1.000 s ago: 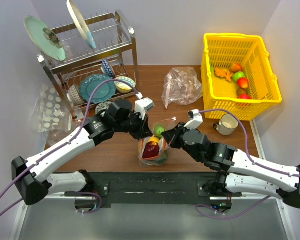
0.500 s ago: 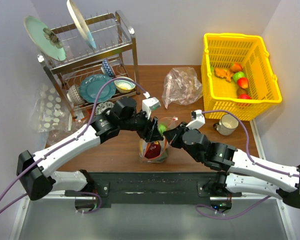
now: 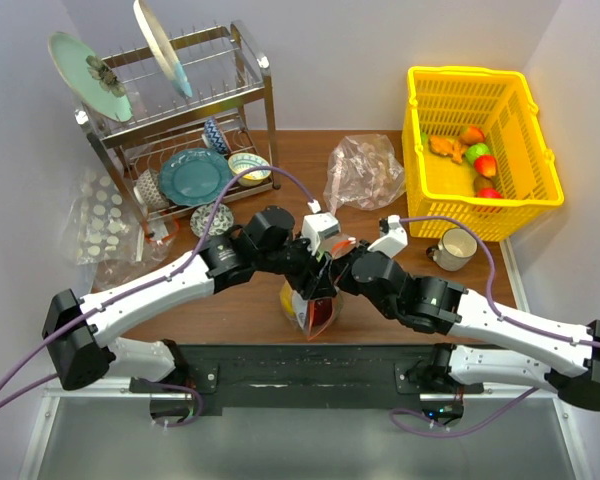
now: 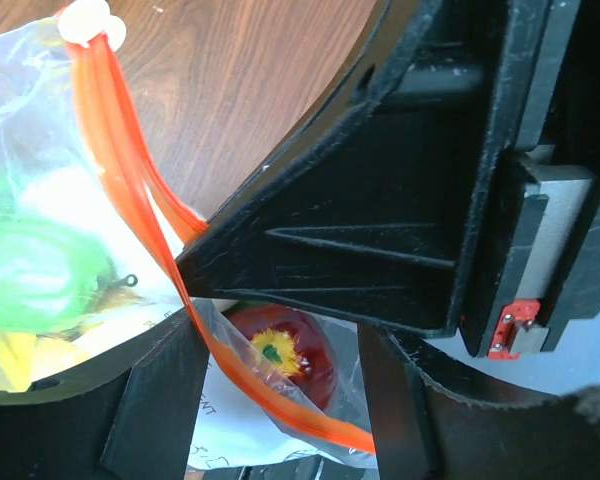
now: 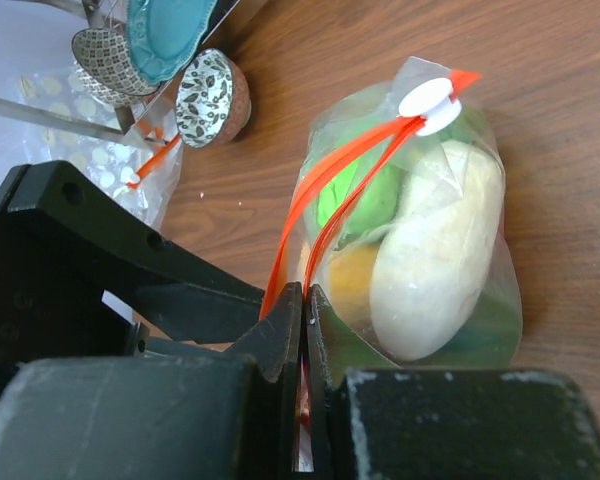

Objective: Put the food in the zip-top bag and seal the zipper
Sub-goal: Adjust the zipper food storage bag at the center of the board.

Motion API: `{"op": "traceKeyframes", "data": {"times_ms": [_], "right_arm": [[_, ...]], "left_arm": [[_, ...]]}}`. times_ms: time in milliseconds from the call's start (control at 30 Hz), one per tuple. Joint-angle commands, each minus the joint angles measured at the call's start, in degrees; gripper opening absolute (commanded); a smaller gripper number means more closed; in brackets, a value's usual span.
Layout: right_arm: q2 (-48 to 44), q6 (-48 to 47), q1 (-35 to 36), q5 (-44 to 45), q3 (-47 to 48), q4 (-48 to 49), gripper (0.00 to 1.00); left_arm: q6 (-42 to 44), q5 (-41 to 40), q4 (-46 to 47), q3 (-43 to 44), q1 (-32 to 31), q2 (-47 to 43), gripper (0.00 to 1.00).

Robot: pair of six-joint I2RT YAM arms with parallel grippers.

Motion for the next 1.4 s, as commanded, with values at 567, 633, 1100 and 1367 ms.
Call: {"op": "traceKeyframes", "data": {"times_ms": [567, 633, 1100, 1367], "right_arm": [[-5.0, 9.5, 0.0, 2.3, -0.9, 3.3, 0.00], [-5.6, 9.7, 0.0, 2.3, -1.3, 3.3, 0.00], [-5.2, 11.0, 0.0, 1.3, -1.0, 3.3, 0.00], [-5.2, 11.2, 0.0, 1.2, -1.3, 3.5, 0.00]], "left_arm": [[-4.3, -9.7, 8.3, 0.1, -3.1, -4.5, 0.69], [-5.2, -10.6, 9.5, -0.5, -3.1, -5.4, 0.69], [-5.7, -12.0, 9.9, -1.9, -3.1, -3.0, 0.69], [-5.3, -15.0, 7.8, -2.0, -3.1, -2.5, 0.30]]}}
